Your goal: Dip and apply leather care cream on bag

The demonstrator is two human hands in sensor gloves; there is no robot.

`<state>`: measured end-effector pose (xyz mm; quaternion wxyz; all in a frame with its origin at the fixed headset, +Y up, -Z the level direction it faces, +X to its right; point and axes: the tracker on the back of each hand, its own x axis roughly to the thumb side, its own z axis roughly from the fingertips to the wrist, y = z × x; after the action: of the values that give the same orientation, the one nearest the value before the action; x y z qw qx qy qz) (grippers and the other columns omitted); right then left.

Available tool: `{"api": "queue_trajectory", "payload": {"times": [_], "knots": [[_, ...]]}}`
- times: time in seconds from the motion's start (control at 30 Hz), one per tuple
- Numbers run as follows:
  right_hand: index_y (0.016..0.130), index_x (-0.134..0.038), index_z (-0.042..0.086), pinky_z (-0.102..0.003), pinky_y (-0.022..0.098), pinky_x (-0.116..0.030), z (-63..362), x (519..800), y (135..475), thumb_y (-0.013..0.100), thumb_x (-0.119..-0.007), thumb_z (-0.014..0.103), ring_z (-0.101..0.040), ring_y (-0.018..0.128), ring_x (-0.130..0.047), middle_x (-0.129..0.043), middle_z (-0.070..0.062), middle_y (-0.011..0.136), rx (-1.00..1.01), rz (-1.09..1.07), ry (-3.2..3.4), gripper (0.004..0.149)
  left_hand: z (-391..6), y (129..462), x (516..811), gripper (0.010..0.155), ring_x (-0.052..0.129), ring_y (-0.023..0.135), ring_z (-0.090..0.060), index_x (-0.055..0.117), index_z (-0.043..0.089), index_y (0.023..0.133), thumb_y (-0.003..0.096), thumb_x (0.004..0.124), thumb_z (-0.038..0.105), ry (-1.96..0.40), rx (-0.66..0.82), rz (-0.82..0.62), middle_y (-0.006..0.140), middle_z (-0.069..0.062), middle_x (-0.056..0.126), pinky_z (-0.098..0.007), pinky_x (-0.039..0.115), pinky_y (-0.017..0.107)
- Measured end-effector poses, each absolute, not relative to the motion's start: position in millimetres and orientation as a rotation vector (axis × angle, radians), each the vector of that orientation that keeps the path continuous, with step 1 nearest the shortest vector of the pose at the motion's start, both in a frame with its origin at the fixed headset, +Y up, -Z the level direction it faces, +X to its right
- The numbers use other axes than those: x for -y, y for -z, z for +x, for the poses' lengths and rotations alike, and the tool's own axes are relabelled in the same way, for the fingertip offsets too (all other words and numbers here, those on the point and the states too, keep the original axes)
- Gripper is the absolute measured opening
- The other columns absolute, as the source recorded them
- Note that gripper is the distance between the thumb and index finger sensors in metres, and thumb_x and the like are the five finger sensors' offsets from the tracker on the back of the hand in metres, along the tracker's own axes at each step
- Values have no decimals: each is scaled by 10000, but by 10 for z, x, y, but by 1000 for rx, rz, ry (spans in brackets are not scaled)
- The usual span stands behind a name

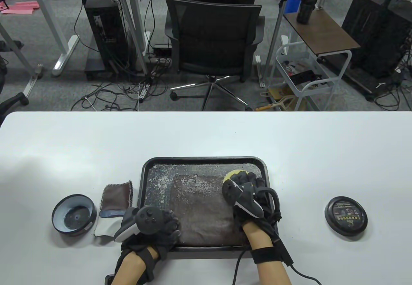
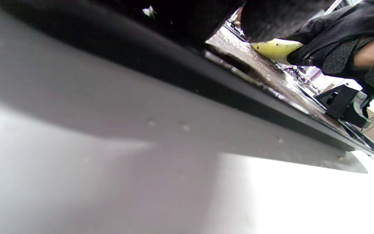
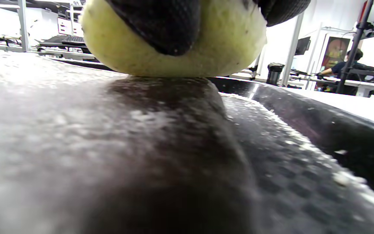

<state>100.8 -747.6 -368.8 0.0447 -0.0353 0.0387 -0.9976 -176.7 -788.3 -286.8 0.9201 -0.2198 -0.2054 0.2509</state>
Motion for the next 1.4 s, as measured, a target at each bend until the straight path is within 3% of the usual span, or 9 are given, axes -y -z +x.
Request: {"api": "queue_trajectory", "payload": {"times": [0.27, 0.5, 1.4], "knots": [[919, -785, 220, -573, 616, -648, 1186, 7490, 3653, 399, -843, 139, -421, 878, -797, -812, -138, 984, -87, 78, 2989, 530, -1774, 2867, 7882, 620, 424, 1014, -453, 689, 42, 1023, 547, 718, 438, -518, 419, -450, 1064, -167, 496, -599, 419, 704], [927, -782, 176, -571, 600, -672, 1080, 7495, 3625, 395, -845, 145, -440, 849, -823, -824, -183, 964, -72, 44, 2927, 536, -1785, 2867, 7889, 618, 418, 1016, -450, 690, 43, 1023, 546, 720, 435, -534, 418, -450, 1065, -168, 494, -597, 411, 704], [938, -750, 245, -535, 617, -677, -285, 7611, 3408, 411, -828, 191, -396, 866, -810, -792, -133, 986, -98, -665, 2818, 535, -1810, 2886, 7915, 598, 406, 1022, -420, 704, 65, 1020, 536, 750, 415, -574, 415, -464, 1067, -128, 501, -570, 384, 713]]}}
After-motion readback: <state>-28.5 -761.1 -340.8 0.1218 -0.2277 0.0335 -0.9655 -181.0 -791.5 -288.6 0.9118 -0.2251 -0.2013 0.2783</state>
